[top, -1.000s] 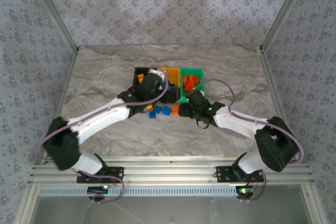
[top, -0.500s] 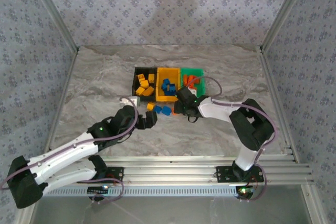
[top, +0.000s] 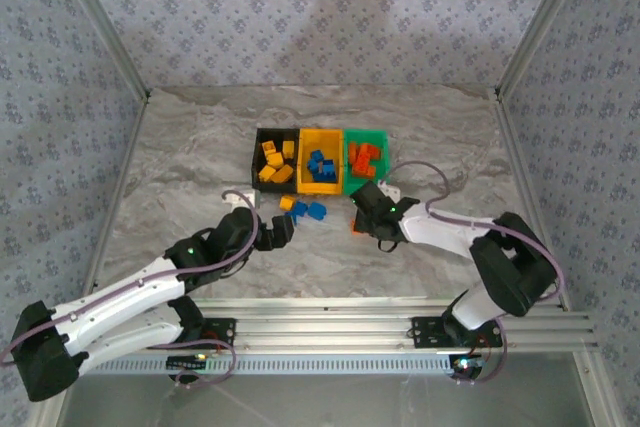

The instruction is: Sort the legos into containers by color

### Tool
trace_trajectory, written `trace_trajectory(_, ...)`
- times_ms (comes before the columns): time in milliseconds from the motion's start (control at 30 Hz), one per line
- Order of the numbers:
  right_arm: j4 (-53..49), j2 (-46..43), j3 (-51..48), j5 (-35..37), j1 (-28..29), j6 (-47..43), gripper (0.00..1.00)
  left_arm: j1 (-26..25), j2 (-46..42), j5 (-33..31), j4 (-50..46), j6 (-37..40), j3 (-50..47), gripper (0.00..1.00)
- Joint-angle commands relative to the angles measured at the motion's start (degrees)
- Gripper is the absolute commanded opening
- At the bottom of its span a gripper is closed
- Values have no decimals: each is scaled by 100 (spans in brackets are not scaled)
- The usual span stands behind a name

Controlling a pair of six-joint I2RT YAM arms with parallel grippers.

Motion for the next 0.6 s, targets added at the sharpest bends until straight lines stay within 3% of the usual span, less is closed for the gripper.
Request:
trace_trajectory(0, 167, -303, 82, -123, 111, -480, 77, -15, -176, -75, -66, -103, -61, 99)
trace_trajectory(300, -115, 908, 721, -93, 267, -390, 80, -17, -234, -193, -148, -129, -129, 99)
trace_trajectory(567, -268, 1240, 711, 56, 310, -277, 73, -16, -260, -271, -167, -156, -219, 99)
